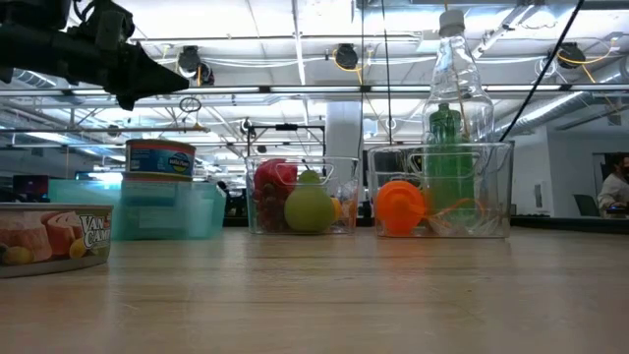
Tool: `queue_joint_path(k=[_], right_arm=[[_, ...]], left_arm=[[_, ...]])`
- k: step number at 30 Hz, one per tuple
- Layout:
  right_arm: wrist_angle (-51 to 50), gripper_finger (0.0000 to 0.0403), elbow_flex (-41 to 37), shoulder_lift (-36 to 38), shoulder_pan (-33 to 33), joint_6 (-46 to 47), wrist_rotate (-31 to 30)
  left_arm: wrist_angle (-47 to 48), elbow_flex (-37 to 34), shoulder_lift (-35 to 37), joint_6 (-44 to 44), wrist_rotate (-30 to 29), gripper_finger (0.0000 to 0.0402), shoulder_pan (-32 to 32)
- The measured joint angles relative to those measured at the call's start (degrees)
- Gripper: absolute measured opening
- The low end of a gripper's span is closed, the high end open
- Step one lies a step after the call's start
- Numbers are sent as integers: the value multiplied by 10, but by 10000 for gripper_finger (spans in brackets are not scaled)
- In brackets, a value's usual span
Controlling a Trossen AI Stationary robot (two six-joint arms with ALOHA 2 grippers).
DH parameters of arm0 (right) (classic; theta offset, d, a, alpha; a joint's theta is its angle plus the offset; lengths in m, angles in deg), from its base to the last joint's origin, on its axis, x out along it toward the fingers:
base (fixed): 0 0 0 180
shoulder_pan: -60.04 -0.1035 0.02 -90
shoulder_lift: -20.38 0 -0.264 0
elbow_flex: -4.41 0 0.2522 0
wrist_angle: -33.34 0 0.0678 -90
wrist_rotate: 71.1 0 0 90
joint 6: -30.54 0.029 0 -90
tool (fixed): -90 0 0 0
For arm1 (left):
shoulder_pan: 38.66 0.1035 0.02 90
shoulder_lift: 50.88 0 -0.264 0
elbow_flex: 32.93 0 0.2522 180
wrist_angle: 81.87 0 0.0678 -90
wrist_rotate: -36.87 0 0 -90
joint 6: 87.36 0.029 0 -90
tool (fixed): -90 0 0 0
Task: Pick & Place Food Item
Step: Put the orange into the left transparent bin
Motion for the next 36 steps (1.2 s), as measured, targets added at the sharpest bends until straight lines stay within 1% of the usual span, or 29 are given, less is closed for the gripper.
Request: queue_joint_path(k=[3, 6, 8, 10, 13, 16, 18, 21, 24, 26, 28, 32, 34, 36], right_arm=[[1, 75, 2, -38, 0, 54, 29], [23, 121, 2, -71, -6, 70, 30], [35, 146, 2, -88, -15, 82, 30], [47, 163, 2, -103, -27, 93, 29], [77, 168, 2, -115, -50, 96, 25], [101, 154, 2, -117, -73, 95, -3], [128, 132, 2, -116, -82, 95, 0], [162, 86, 2, -116, -90, 88, 16], [183, 28, 2, -129, -93, 72, 30], [182, 8, 1, -144, -93, 68, 32], [195, 13, 1, -162, -93, 88, 30], [214, 21, 1, -206, -89, 120, 40], [231, 19, 1, -229, -84, 120, 60], [257, 12, 1, -249, -75, 119, 62]], left_arm=[[0, 0, 0, -1, -5, 11, 0], [0, 0, 0, -5, -2, 3, 0], [0, 0, 0, -12, -2, 5, 0], [1, 0, 0, -16, 2, 11, -1], [5, 0, 0, -21, 3, 17, -7], [5, 0, 0, -21, 3, 18, -11], [5, 0, 0, -27, 2, 19, -12], [4, 0, 0, -27, 1, 19, -12], [2, 0, 0, -31, -19, 19, -12], [2, 0, 0, -48, -36, 19, -12], [6, 0, 0, -67, -45, 19, -12], [28, 0, 0, -80, -43, 19, -12], [33, 0, 0, -83, -43, 19, -12], [38, 0, 0, -89, -43, 19, -12]])
